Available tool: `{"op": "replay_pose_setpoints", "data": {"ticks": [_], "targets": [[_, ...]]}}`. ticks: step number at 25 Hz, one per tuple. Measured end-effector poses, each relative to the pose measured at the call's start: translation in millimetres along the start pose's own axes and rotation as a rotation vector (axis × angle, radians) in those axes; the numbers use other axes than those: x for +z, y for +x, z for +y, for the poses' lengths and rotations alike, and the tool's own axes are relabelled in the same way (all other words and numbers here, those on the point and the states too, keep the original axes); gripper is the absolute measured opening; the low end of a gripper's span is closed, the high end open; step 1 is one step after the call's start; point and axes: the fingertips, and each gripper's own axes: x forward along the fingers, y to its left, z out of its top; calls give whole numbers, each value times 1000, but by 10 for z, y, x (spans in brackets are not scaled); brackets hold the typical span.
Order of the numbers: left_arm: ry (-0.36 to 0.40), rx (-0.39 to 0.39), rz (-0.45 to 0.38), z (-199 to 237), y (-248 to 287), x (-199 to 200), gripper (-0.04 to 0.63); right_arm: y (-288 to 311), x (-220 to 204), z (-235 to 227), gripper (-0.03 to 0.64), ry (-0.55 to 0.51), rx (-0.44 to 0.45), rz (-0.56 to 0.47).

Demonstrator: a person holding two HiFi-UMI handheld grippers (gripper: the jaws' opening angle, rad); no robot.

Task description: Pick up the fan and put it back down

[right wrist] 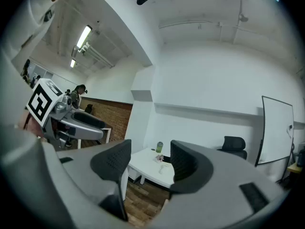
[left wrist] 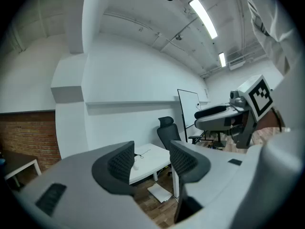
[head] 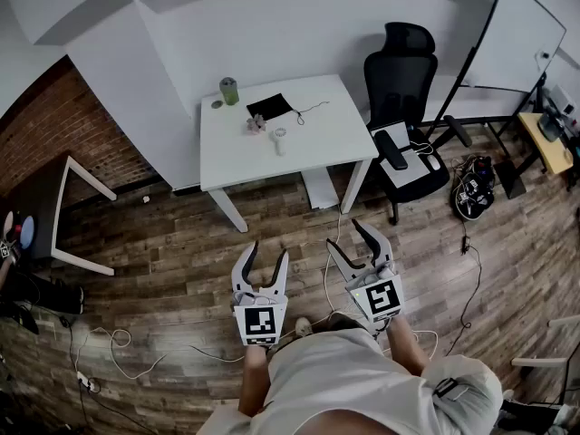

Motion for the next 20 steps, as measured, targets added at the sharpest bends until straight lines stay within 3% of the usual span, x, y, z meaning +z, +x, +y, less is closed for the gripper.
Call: {"op": "replay_pose_setpoints", "data": {"ticks": [9,20], "targets": [[-19,-16,-14,101,66,-79,221,94,-133,42,261,58,-53,29],[-21,9,-9,386,608,-106,218,640,-243,-236,260,62,-17,27]]}}
